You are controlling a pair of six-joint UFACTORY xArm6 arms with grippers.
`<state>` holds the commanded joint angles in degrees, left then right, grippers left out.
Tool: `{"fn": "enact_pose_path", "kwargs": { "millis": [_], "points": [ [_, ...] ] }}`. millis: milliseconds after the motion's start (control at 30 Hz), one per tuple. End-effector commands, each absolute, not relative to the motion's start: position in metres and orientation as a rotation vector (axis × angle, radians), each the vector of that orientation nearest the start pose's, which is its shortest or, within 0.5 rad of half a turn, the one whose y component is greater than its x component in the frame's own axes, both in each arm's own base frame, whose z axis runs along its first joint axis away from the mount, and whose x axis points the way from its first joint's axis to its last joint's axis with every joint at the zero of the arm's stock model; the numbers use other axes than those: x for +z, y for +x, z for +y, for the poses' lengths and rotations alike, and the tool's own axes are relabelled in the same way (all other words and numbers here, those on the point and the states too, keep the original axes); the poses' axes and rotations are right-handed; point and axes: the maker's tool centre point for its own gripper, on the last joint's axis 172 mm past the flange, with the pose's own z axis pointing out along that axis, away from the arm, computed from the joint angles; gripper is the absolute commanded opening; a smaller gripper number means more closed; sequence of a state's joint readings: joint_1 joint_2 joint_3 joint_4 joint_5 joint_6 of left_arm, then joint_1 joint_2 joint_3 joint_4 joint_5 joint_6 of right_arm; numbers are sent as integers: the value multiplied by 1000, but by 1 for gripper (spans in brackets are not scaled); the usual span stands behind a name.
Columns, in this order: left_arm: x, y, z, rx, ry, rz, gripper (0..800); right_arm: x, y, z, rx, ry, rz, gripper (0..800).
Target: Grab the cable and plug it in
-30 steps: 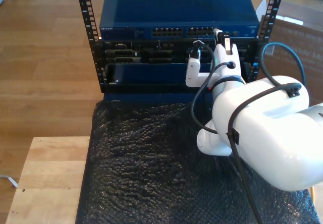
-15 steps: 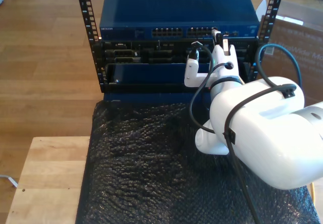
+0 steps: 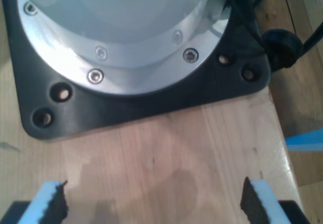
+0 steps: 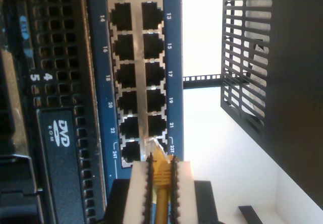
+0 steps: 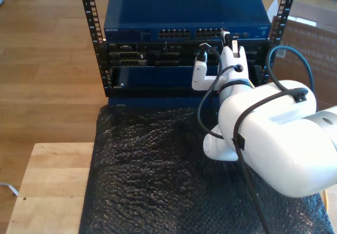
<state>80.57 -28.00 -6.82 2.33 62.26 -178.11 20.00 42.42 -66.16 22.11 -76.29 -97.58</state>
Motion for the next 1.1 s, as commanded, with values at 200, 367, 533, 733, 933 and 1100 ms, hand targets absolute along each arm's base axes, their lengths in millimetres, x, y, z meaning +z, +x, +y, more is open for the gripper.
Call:
{"fn": "enact_pose_path", "kwargs": {
  "millis": [200,367,533,733,933,1100],
  "points": [
    [33,11,116,-521,-2170,2724,800,276,669,131,1271,1124,1067,0],
    [33,11,116,-521,-2170,2724,800,278,669,133,1274,1121,1066,0],
    [33,11,116,-519,-2170,2723,800,274,669,135,1272,1124,1075,0],
    [33,11,116,-519,-2170,2723,800,276,675,137,1281,1119,1064,0],
    [33,11,116,-519,-2170,2723,800,278,679,139,1288,1116,1055,0],
    [33,11,116,-521,-2170,2724,800,277,678,136,1286,1121,1055,8]
  ]
}}
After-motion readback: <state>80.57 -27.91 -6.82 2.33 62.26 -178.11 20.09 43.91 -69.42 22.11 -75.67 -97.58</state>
